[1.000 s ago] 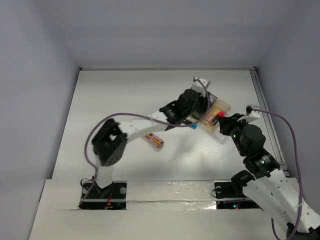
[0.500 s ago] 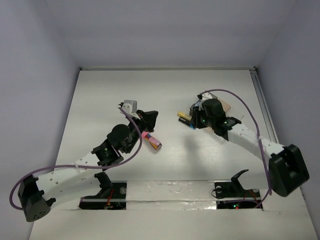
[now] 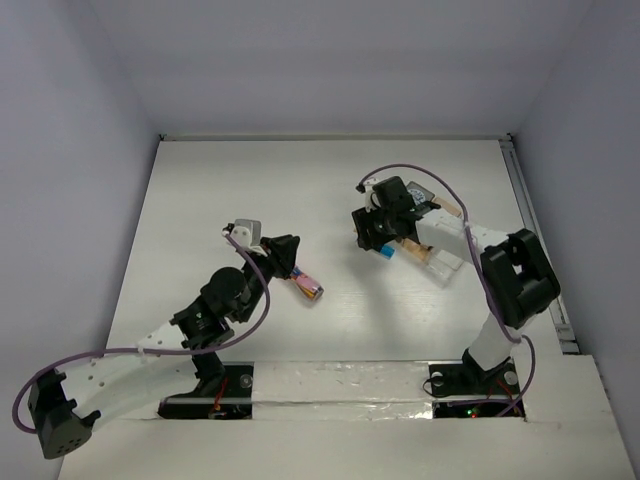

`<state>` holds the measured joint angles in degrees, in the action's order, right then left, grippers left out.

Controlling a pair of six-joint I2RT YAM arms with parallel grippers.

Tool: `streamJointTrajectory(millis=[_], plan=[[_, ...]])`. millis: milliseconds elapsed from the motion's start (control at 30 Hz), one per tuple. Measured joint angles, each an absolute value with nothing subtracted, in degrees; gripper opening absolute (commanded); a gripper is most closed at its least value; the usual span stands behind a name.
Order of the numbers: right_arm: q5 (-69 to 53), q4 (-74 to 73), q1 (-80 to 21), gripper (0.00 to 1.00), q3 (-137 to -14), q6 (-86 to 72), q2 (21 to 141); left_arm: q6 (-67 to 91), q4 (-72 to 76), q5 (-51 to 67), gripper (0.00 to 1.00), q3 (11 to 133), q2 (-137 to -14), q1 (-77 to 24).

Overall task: Sort the stationery into containers
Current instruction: Pick up the pen from the center of the board.

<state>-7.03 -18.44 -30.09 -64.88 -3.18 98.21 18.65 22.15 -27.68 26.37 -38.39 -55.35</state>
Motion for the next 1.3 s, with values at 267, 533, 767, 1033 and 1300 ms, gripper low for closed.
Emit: streamJointTrajectory(millis=[267, 533, 767, 1033, 1300], plan=[[-5.3, -21.1, -31.4, 0.6, -69.6, -0.7, 102.9, 15.4, 25.7, -27.9, 0.18, 23.7, -38.4, -55.4], [-3.1, -22.3, -32.3, 0.59, -70.3, 1.2, 105.5, 14.5, 27.2, -27.4, 0.18, 23.2, -38.8, -55.3], [-0.5, -22.4, -32.7, 0.59, -70.5, 2.2, 105.6, 14.4, 27.7, -26.1, 0.17, 23.2, -39.7, -54.9], [2.2, -22.0, -32.7, 0.59, -70.4, 2.8, 105.6, 14.4, 27.9, -25.5, 0.17, 23.0, -39.7, -54.9], [2.8, -21.9, -32.7, 0.57, -70.4, 2.8, 107.2, 14.4, 27.9, -25.3, 0.17, 22.8, -38.9, -54.9]])
